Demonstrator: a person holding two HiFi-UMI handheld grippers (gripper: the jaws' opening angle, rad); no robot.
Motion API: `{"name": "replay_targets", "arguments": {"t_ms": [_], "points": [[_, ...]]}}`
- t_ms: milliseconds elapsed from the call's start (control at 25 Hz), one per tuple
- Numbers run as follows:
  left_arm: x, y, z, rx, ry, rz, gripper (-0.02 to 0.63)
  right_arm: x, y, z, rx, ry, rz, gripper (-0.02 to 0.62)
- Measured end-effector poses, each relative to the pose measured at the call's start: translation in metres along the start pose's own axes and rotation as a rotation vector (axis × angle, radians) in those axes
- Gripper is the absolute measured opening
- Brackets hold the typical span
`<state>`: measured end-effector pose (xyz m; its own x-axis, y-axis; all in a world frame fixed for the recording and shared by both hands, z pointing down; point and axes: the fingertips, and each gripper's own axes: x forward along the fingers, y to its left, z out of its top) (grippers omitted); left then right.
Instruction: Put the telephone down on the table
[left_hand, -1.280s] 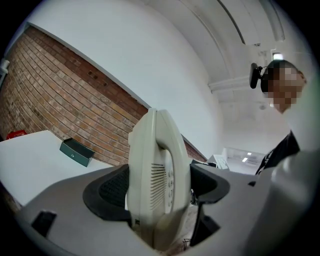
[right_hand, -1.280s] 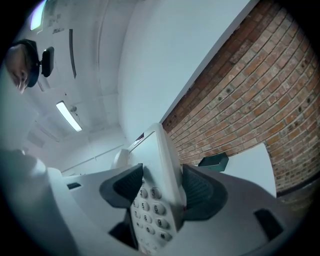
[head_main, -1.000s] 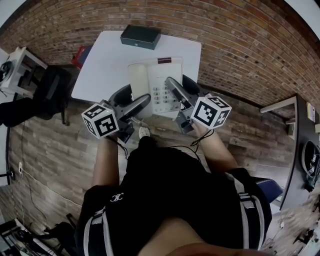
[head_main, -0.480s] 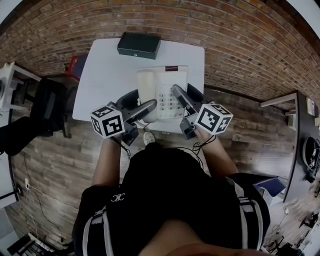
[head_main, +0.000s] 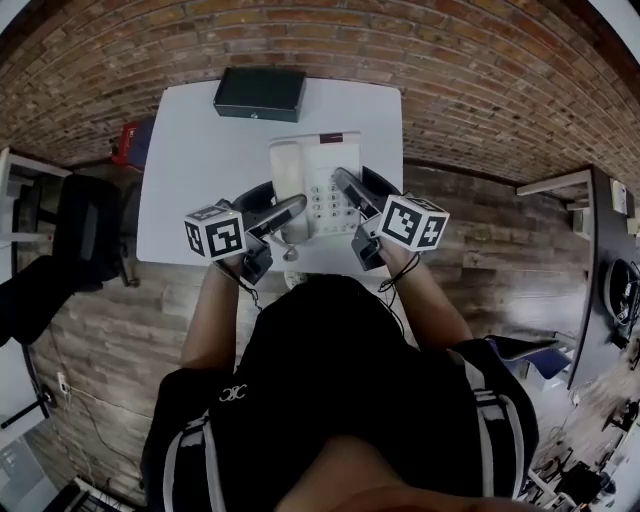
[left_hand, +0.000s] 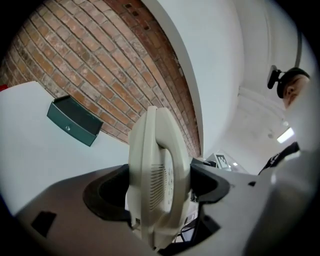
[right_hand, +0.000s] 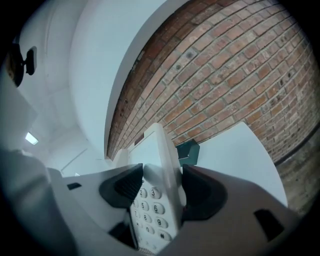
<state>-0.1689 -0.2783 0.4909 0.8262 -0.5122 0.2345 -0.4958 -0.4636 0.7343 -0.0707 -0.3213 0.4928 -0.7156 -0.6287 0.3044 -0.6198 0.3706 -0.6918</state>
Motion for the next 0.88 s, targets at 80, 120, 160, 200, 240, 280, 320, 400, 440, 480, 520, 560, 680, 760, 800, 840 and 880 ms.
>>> {"name": "replay_targets", "arguments": {"t_ms": [80, 120, 160, 200, 240, 280, 320, 400, 440, 480, 520, 560, 680, 760, 800, 840, 880], "points": [[0.012, 0.011, 0.000, -0.021, 0.019, 0.005, 0.377, 0.007, -0.016, 0.001, 0.021, 0.019, -0.014, 0.221], [0.018, 0.017, 0.000, -0.033, 0.029, 0.007, 0.377, 0.011, -0.025, 0.001, 0.028, 0.027, -0.023, 0.221], [0.024, 0.024, -0.003, -0.048, 0.041, 0.010, 0.377, 0.015, -0.034, 0.001, 0.034, 0.034, -0.032, 0.221], [0.030, 0.032, -0.006, -0.064, 0.055, 0.014, 0.377, 0.018, -0.042, 0.000, 0.039, 0.040, -0.041, 0.221], [0.036, 0.039, -0.010, -0.081, 0.070, 0.018, 0.377, 0.022, -0.049, -0.002, 0.046, 0.047, -0.050, 0.221], [0.041, 0.046, -0.013, -0.097, 0.083, 0.021, 0.376, 0.025, -0.057, -0.005, 0.054, 0.055, -0.059, 0.221], [0.045, 0.051, -0.016, -0.113, 0.092, 0.022, 0.377, 0.029, -0.064, -0.009, 0.063, 0.066, -0.067, 0.221], [0.052, 0.063, -0.022, -0.143, 0.111, 0.027, 0.377, 0.035, -0.079, -0.018, 0.084, 0.088, -0.083, 0.221], [0.055, 0.069, -0.025, -0.156, 0.123, 0.029, 0.377, 0.039, -0.086, -0.022, 0.095, 0.098, -0.091, 0.221], [0.059, 0.075, -0.029, -0.169, 0.137, 0.031, 0.377, 0.042, -0.092, -0.026, 0.105, 0.108, -0.098, 0.221], [0.062, 0.082, -0.032, -0.181, 0.150, 0.032, 0.377, 0.045, -0.099, -0.029, 0.115, 0.119, -0.106, 0.221], [0.066, 0.087, -0.035, -0.195, 0.163, 0.032, 0.377, 0.048, -0.105, -0.033, 0.125, 0.130, -0.113, 0.221], [0.077, 0.104, -0.045, -0.240, 0.194, 0.029, 0.377, 0.055, -0.124, -0.042, 0.145, 0.167, -0.137, 0.221], [0.085, 0.115, -0.050, -0.266, 0.212, 0.026, 0.377, 0.061, -0.137, -0.047, 0.159, 0.190, -0.152, 0.221], [0.088, 0.120, -0.052, -0.276, 0.221, 0.027, 0.377, 0.063, -0.143, -0.049, 0.169, 0.198, -0.159, 0.221], [0.092, 0.125, -0.054, -0.285, 0.230, 0.029, 0.377, 0.065, -0.149, -0.051, 0.180, 0.204, -0.164, 0.221], [0.095, 0.128, -0.056, -0.293, 0.239, 0.032, 0.377, 0.067, -0.154, -0.053, 0.193, 0.206, -0.169, 0.221]]}}
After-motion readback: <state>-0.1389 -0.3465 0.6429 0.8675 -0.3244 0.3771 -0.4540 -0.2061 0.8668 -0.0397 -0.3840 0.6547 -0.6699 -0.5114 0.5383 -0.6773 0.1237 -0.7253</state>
